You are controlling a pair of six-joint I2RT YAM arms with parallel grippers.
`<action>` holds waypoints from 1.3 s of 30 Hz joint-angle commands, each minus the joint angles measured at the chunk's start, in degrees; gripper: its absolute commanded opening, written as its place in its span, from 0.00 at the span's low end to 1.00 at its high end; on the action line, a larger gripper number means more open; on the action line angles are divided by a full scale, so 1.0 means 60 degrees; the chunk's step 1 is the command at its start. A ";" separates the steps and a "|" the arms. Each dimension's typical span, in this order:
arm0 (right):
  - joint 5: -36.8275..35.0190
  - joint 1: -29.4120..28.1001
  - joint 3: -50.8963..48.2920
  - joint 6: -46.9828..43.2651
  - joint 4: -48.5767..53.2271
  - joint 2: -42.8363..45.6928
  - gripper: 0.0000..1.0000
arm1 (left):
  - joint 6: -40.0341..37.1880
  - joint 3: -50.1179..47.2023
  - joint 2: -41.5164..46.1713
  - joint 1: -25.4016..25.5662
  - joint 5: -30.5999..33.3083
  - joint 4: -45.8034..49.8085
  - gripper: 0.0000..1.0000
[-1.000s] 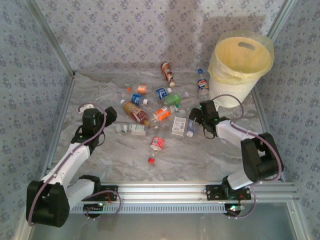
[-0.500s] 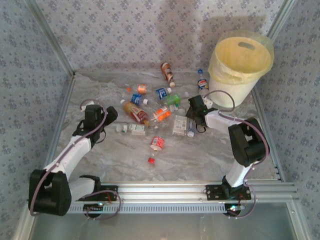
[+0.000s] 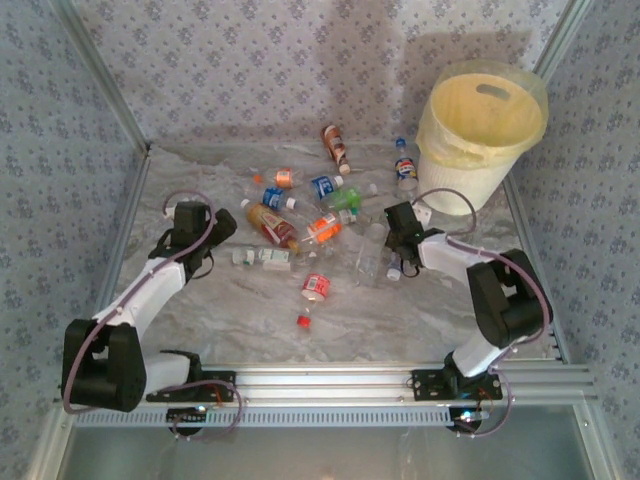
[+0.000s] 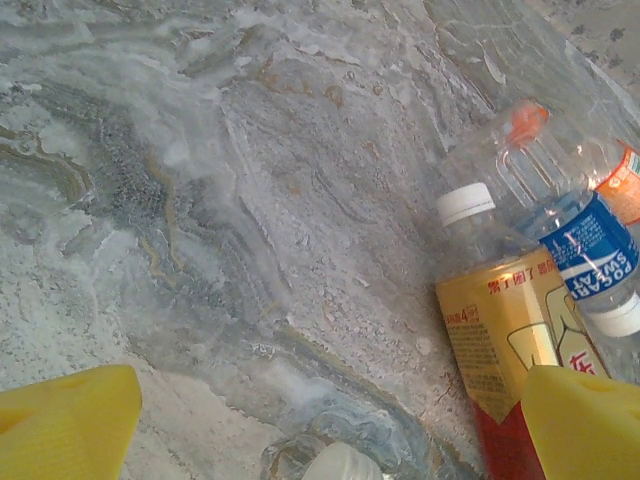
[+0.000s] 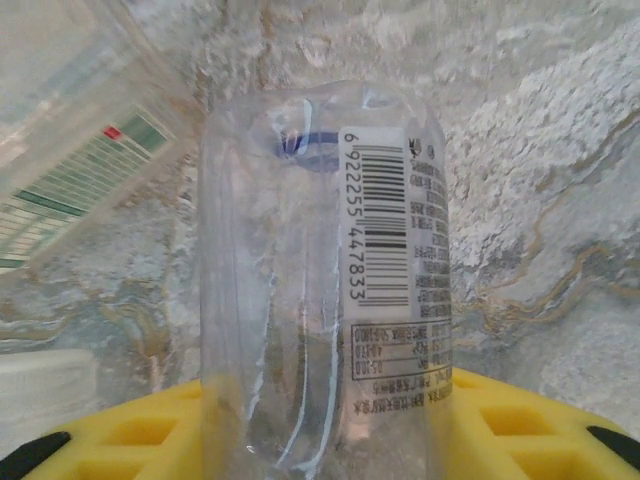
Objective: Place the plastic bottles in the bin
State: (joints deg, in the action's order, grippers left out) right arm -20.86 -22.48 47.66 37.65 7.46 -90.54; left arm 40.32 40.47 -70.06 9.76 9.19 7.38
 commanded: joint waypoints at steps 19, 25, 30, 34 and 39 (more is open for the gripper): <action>0.2401 -0.0001 0.0632 -0.3584 -0.2158 0.4691 0.45 | -0.0494 -0.0321 0.0321 -0.0078 -0.1122 -0.1136 0.98; 0.2819 0.0460 0.2731 -0.4308 -0.2229 0.4260 0.46 | -0.0552 -0.0276 0.0223 -0.0088 -0.1203 -0.1055 0.98; 0.3092 0.1711 0.4878 -0.4097 -0.2197 0.3008 0.46 | -0.0488 -0.0314 0.0200 -0.0086 -0.1339 -0.1076 0.98; 0.3290 0.2673 0.6445 -0.3771 -0.1958 0.1895 0.46 | -0.0543 -0.0314 0.0319 -0.0088 -0.1242 -0.1012 0.98; 0.2794 0.3424 0.7943 -0.4261 -0.1555 0.0518 0.47 | -0.0558 -0.0413 0.0521 -0.0092 -0.1060 -0.0967 0.98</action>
State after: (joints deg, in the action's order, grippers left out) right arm -2.61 -3.38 91.02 13.87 -4.27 -84.40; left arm 37.98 38.83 -68.77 9.69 2.22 2.70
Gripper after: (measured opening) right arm 0.468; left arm 0.979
